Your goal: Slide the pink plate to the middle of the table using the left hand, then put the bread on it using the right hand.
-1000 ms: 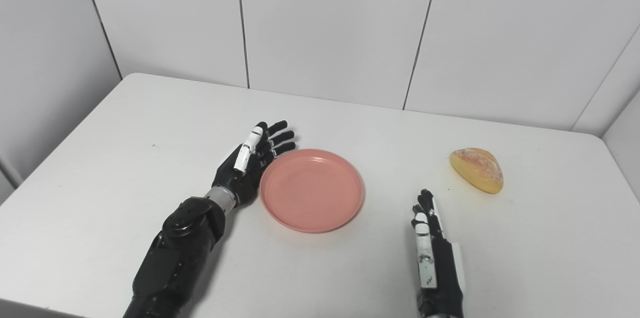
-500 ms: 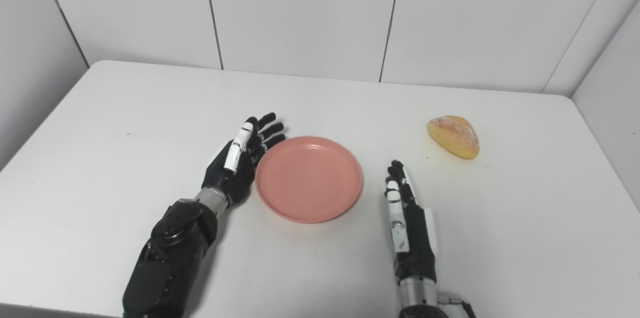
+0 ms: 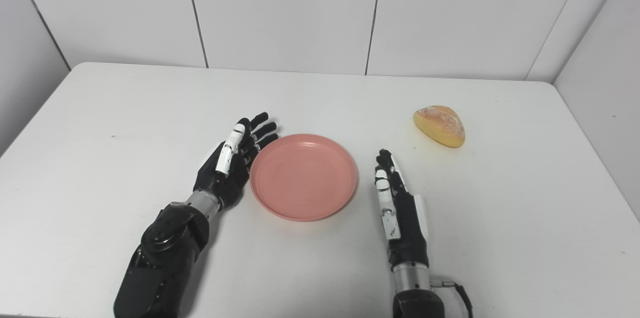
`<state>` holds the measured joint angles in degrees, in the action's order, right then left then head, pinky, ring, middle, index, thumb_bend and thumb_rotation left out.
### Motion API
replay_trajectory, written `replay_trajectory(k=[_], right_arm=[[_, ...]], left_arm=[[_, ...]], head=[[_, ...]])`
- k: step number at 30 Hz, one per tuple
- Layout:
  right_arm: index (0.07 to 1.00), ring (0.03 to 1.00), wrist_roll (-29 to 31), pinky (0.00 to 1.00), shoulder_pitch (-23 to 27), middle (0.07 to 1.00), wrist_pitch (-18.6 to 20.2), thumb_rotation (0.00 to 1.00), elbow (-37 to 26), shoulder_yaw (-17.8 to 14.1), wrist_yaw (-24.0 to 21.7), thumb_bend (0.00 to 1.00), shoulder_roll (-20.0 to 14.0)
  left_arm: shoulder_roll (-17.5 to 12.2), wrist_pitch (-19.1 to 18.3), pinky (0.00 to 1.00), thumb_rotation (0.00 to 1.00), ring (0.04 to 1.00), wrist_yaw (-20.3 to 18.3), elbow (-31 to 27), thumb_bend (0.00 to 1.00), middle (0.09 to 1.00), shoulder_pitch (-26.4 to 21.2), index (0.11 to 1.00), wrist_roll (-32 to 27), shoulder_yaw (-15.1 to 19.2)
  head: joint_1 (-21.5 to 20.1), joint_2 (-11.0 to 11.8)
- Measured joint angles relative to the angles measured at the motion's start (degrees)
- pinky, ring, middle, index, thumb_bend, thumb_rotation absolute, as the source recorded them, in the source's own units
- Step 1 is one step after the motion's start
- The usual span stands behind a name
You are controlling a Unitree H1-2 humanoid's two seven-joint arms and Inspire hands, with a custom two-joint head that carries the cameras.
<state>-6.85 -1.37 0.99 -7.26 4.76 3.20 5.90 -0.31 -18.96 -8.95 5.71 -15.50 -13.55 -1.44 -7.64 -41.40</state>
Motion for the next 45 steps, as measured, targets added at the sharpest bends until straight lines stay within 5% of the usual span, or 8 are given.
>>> replay_trajectory(k=[4, 6, 17, 26, 34, 45], right_arm=[[0.898, 0.898, -2.4, 0.84, 2.6, 0.908, -0.6, 1.0, -0.4, -1.0, 1.4, 0.25, -0.9], [0.901, 0.904, -3.3, 0.86, 3.9, 0.912, -1.4, 1.0, -0.5, -1.4, 1.6, 0.35, -1.8], [0.872, 0.863, -13.6, 0.79, 10.7, 0.876, -4.5, 1.0, -2.3, -4.1, 4.8, 0.47, -8.7], [0.85, 0.84, -25.8, 0.76, 18.5, 0.864, 4.8, 0.97, -5.1, -3.2, -0.8, 0.67, -16.0], [0.873, 0.845, -31.1, 0.73, 24.6, 0.884, 13.3, 0.69, -2.6, -3.0, -5.3, 0.83, -20.1], [0.942, 0.882, -38.3, 0.73, 32.9, 0.94, 22.3, 0.57, 6.5, 2.1, -12.8, 0.95, -24.5]], left_arm=[[-0.3, 0.5, 0.91, 1.0, 0.907, -0.6, 0.9, 0.33, 0.91, -0.4, 0.901, 0.0, 0.0], [-0.4, 0.7, 0.91, 1.0, 0.905, -0.8, 1.1, 0.33, 0.909, -0.4, 0.898, 0.0, 0.0], [-0.3, 1.8, 0.91, 1.0, 0.904, -1.0, 1.7, 0.34, 0.906, -0.5, 0.896, 0.0, 0.0], [-0.9, 1.8, 0.91, 1.0, 0.899, -1.5, 1.6, 0.33, 0.9, -0.4, 0.892, 0.0, 0.0], [-1.3, 1.8, 0.92, 1.0, 0.903, -2.8, 1.6, 0.33, 0.906, -0.4, 0.896, -0.3, 0.4], [-1.4, 1.8, 0.92, 1.0, 0.906, -3.4, 1.6, 0.33, 0.909, -0.3, 0.896, -1.1, 0.9]], head=[[-1.1, 1.1], [-1.5, 1.7], [-3.7, 3.2], [-6.7, 4.0], [-8.9, 4.4], [-9.9, 4.1]])
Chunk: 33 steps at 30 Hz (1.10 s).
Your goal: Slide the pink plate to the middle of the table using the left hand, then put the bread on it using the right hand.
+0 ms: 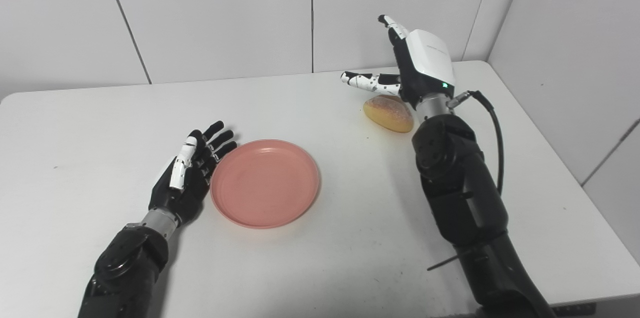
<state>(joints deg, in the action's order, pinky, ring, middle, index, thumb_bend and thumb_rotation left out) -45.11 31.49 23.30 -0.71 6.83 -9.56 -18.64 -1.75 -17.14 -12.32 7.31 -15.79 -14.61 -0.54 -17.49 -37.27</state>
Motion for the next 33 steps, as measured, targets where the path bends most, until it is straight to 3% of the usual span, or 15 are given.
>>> replay_trajectory(k=[6, 15, 19, 26, 33], right_arm=[[0.967, 0.926, -1.0, 0.79, 4.0, 0.971, 1.7, 0.56, 7.3, 3.0, -3.6, 0.98, -2.8], [0.982, 0.953, -1.6, 0.82, 6.7, 0.999, 3.4, 0.54, 15.1, 3.4, -8.5, 0.98, -3.4], [0.976, 0.947, -2.2, 0.82, 7.8, 0.994, 3.4, 0.56, 17.8, 3.7, -8.6, 0.98, -3.4], [0.942, 0.91, -2.4, 0.79, 9.0, 0.948, 3.5, 0.58, 21.8, 4.5, -8.8, 1.0, -3.7], [0.879, 0.823, -3.0, 0.68, 9.0, 0.88, 3.5, 0.61, 22.0, 4.4, -12.0, 1.0, -4.1]], left_arm=[[-0.1, 0.0, 0.93, 1.0, 0.908, -0.1, 0.0, 0.34, 0.91, 0.0, 0.898, -0.2, 0.0], [-0.3, 0.0, 0.93, 1.0, 0.905, -0.1, -0.2, 0.33, 0.911, 0.1, 0.899, -0.2, 0.0], [-0.3, 0.0, 0.92, 1.0, 0.904, -0.1, -0.2, 0.33, 0.911, 0.1, 0.9, -0.4, 0.0], [-0.3, 0.0, 0.92, 1.0, 0.903, -0.1, -0.2, 0.33, 0.908, 0.1, 0.896, -0.4, 0.0], [-0.3, -0.5, 0.91, 1.0, 0.898, 0.0, -1.0, 0.33, 0.903, 0.3, 0.894, -0.2, -0.1]], head=[[-0.2, -0.3], [-0.4, -0.7], [-0.4, -1.1], [0.1, -1.4], [0.0, -1.8]])
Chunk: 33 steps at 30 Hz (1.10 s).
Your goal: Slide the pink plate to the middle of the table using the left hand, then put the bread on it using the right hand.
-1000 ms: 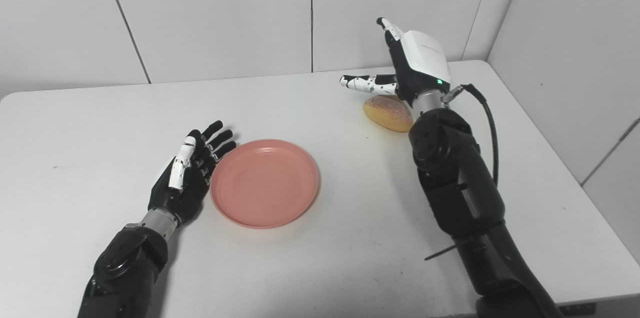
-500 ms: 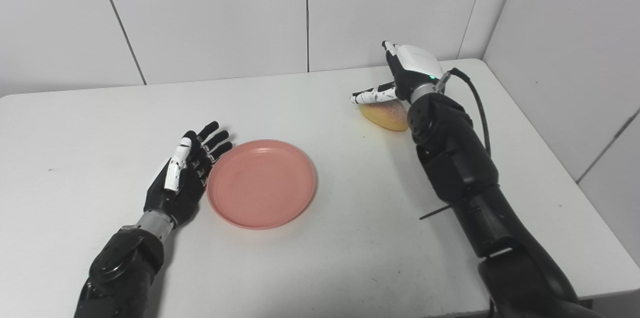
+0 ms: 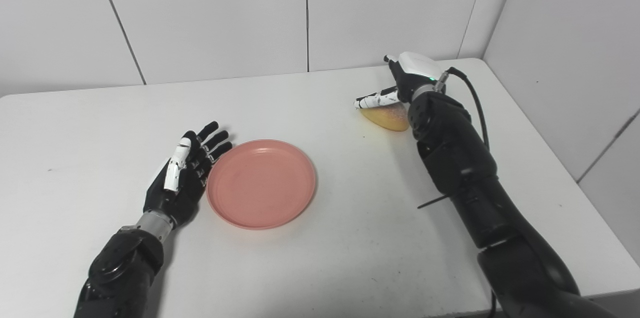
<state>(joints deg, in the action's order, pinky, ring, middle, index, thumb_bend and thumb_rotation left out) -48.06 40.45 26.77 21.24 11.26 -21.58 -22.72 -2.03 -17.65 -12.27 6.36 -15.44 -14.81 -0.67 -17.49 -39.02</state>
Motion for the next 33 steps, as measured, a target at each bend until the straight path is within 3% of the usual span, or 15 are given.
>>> replay_trajectory(k=[17, 21, 27, 33], right_arm=[[0.955, 0.928, -0.9, 0.82, -0.8, 0.949, 0.0, 0.54, 0.0, -0.7, -2.3, 1.0, 0.4], [0.938, 0.904, -1.1, 0.78, -1.0, 0.934, 0.0, 0.46, 0.0, -0.6, -3.0, 0.96, 0.4], [0.925, 0.886, -1.9, 0.76, -0.9, 0.919, 0.0, 0.44, 3.3, -0.4, -2.4, 0.97, 0.6], [0.835, 0.767, -1.2, 0.64, -0.9, 0.81, 0.0, 0.38, 4.5, 0.5, 0.3, 0.94, 0.6]], left_arm=[[0.0, -1.6, 0.91, 1.0, 0.898, 0.0, -0.9, 0.33, 0.903, 0.1, 0.894, 0.0, -0.1], [0.0, -1.6, 0.91, 1.0, 0.901, 0.0, -0.9, 0.34, 0.905, 0.1, 0.895, 0.0, -0.1], [0.0, -1.6, 0.92, 1.0, 0.901, 0.0, -0.9, 0.34, 0.906, 0.1, 0.896, 0.0, 0.0], [0.0, -1.9, 0.91, 1.0, 0.899, 0.1, -1.4, 0.33, 0.904, 0.3, 0.896, 0.0, 0.0]], head=[[0.3, -0.6], [0.4, -0.8], [0.5, -1.0], [0.7, -1.2]])
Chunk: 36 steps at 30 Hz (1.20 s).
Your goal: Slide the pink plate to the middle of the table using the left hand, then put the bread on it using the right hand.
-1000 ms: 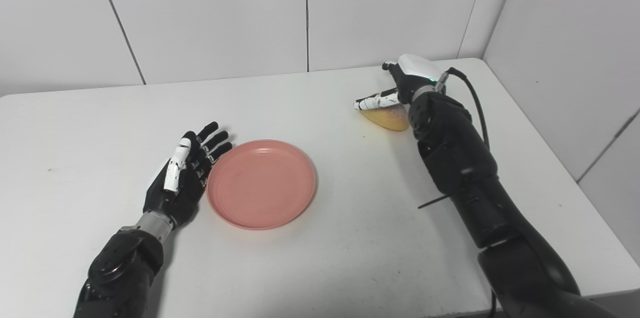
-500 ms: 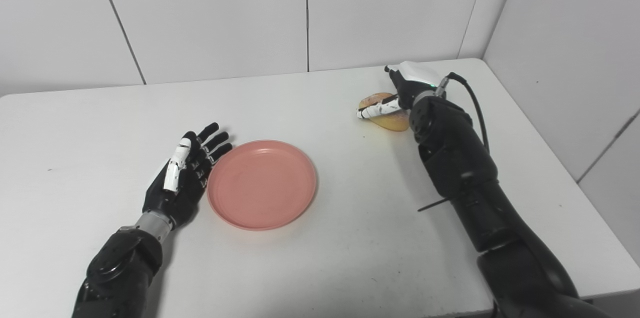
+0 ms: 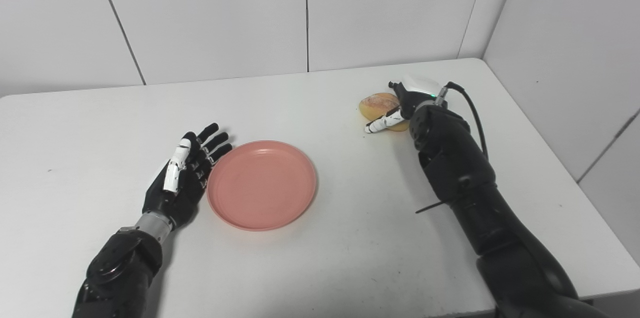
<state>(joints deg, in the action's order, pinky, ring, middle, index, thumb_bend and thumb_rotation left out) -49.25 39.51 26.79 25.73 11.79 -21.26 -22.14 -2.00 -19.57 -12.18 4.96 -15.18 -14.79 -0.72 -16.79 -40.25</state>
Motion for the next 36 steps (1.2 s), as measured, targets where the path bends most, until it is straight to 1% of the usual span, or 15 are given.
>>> replay_trajectory(k=[1, 2, 4, 5, 7, 8, 9, 10, 13, 17, 21, 25, 28, 32, 36], right_arm=[[0.778, 0.688, 0.3, 0.56, 0.0, 0.746, 0.0, 0.32, 0.0, 0.1, 0.5, 0.91, 0.0], [0.769, 0.677, 1.0, 0.54, 0.0, 0.736, 0.0, 0.31, 0.1, 0.1, 1.3, 0.91, 0.1], [0.649, 0.526, 1.8, 0.41, -0.1, 0.616, 0.0, 0.25, 0.3, -0.3, 3.5, 0.84, 0.3], [0.651, 0.514, 2.1, 0.4, -0.1, 0.611, 0.0, 0.25, 0.5, -0.5, 4.6, 0.81, 0.5], [0.634, 0.496, 2.4, 0.4, -0.1, 0.586, 0.0, 0.28, 1.5, -0.4, 6.4, 0.71, 0.6], [0.61, 0.485, 2.8, 0.39, -0.2, 0.566, 0.0, 0.32, 1.8, -0.1, 6.9, 0.64, 0.6], [0.558, 0.44, 3.2, 0.37, -0.4, 0.511, 0.0, 0.36, 2.0, 0.2, 7.5, 0.57, 0.5], [0.553, 0.435, 3.5, 0.36, -0.5, 0.505, -0.1, 0.37, 2.2, 0.6, 8.3, 0.56, 0.5], [0.517, 0.421, 5.1, 0.36, -0.5, 0.48, -0.8, 0.45, 3.7, 0.7, 10.4, 0.44, 0.5], [0.477, 0.407, 6.4, 0.34, -0.2, 0.466, -0.9, 0.48, 4.5, 1.3, 11.8, 0.39, 0.4], [0.476, 0.4, 7.1, 0.33, 0.4, 0.463, -0.9, 0.48, 5.4, 1.8, 12.3, 0.38, 0.4], [0.487, 0.403, 8.6, 0.33, 0.5, 0.469, -0.6, 0.46, 5.5, 1.7, 12.3, 0.37, 0.4], [0.479, 0.414, 10.0, 0.35, 0.4, 0.467, -0.6, 0.36, 5.4, 1.0, 12.6, 0.37, 0.3], [0.48, 0.422, 11.9, 0.37, -0.9, 0.466, -0.6, 0.37, 2.2, 0.3, 12.7, 0.37, 0.2], [0.457, 0.417, 13.3, 0.36, -1.8, 0.464, -0.5, 0.34, -2.8, -0.5, 12.6, 0.37, 0.0]], left_arm=[[0.0, -0.1, 0.91, 1.0, 0.898, 0.0, -0.1, 0.33, 0.902, 0.0, 0.894, 0.0, 0.0], [0.0, -0.2, 0.91, 1.0, 0.898, 0.0, -0.2, 0.33, 0.902, 0.1, 0.894, 0.0, 0.0], [0.0, -0.3, 0.91, 1.0, 0.899, 0.0, -0.2, 0.34, 0.903, 0.1, 0.894, 0.0, 0.0], [0.0, -0.3, 0.92, 1.0, 0.9, 0.0, -0.2, 0.34, 0.904, 0.1, 0.895, 0.0, 0.0], [0.0, -0.3, 0.92, 1.0, 0.9, 0.0, -0.2, 0.34, 0.903, 0.1, 0.894, 0.0, 0.0], [0.0, -0.3, 0.92, 1.0, 0.899, 0.0, -0.2, 0.34, 0.903, 0.1, 0.894, 0.0, 0.0], [0.0, -0.3, 0.91, 1.0, 0.898, 0.0, -0.2, 0.34, 0.902, 0.1, 0.894, 0.0, 0.0], [0.0, -0.3, 0.91, 1.0, 0.897, 0.0, -0.2, 0.34, 0.902, 0.1, 0.894, 0.0, 0.0], [0.0, -0.3, 0.91, 1.0, 0.899, 0.0, -0.1, 0.35, 0.904, 0.1, 0.898, 0.0, 0.0], [0.0, -0.4, 0.92, 1.0, 0.901, 0.0, -0.2, 0.34, 0.906, 0.1, 0.898, 0.0, 0.1], [0.0, -0.4, 0.92, 1.0, 0.904, 0.0, -0.2, 0.35, 0.908, 0.1, 0.9, -0.1, 0.0], [0.0, -0.4, 0.92, 1.0, 0.905, 0.0, -0.2, 0.35, 0.908, 0.1, 0.902, -0.1, 0.0], [0.0, -0.4, 0.92, 1.0, 0.902, -0.1, -0.1, 0.35, 0.905, 0.1, 0.899, -0.1, 0.0], [0.1, -0.4, 0.93, 1.0, 0.908, -0.1, -0.1, 0.35, 0.911, 0.1, 0.903, -0.2, 0.1], [0.0, -0.5, 0.92, 1.0, 0.906, -0.1, -0.1, 0.35, 0.909, 0.0, 0.903, -0.2, 0.0]], head=[[0.0, 0.0], [0.0, 0.0], [0.0, 0.0], [0.0, 0.0], [0.0, 0.0], [0.0, 0.0], [0.0, 0.0], [0.0, 0.0], [0.0, 0.0], [0.4, -0.4], [0.5, -0.7], [0.6, -0.7], [0.7, -1.0], [1.1, -1.2], [1.4, -1.2]])
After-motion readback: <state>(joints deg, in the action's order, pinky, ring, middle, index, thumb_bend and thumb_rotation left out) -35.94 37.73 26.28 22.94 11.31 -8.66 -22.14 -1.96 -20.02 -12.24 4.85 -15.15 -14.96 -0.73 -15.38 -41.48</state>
